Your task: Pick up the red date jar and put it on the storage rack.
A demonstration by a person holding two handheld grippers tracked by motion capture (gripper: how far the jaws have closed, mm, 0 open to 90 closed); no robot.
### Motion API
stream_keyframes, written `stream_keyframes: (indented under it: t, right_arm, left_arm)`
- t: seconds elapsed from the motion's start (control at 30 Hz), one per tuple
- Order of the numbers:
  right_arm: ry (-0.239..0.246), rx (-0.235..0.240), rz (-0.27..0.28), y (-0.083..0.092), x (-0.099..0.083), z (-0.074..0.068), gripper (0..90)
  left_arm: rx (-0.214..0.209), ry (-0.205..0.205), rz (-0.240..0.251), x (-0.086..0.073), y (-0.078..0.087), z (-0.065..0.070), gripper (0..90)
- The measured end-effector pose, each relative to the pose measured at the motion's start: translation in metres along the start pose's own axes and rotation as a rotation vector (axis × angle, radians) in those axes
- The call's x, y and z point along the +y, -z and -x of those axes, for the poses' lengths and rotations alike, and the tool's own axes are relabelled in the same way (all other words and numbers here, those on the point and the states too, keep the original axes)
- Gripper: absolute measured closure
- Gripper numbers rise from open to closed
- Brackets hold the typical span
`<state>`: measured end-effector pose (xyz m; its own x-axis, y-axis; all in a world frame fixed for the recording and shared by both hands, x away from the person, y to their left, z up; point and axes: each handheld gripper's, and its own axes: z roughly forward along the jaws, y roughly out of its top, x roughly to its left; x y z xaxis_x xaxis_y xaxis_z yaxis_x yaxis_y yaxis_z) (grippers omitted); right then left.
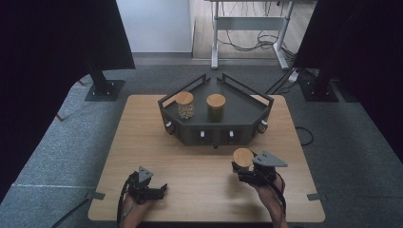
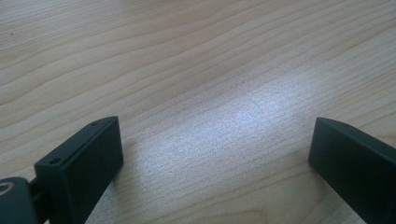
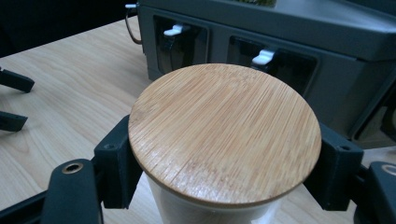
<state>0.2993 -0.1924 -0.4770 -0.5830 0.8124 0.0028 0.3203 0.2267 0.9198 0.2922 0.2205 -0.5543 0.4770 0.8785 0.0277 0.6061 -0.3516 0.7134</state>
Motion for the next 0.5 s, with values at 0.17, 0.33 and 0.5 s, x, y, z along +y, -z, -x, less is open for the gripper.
stream_keyframes:
  t: [0.17,0.33,0.5]
  right_arm:
    - [-0.013,-0.015,0.002,0.001,0.007,0.004,24.4]
    - [-0.026,-0.030,0.006,0.001,0.014,0.009,24.4]
    - [-0.022,-0.038,0.012,0.002,0.021,0.013,24.4]
  left_arm:
    - [0.000,0.000,0.000,0.000,0.000,0.000,2.7]
    - [0.000,0.000,0.000,0.000,0.000,0.000,2.7]
    - [0.000,0.000,0.000,0.000,0.000,0.000,2.7]
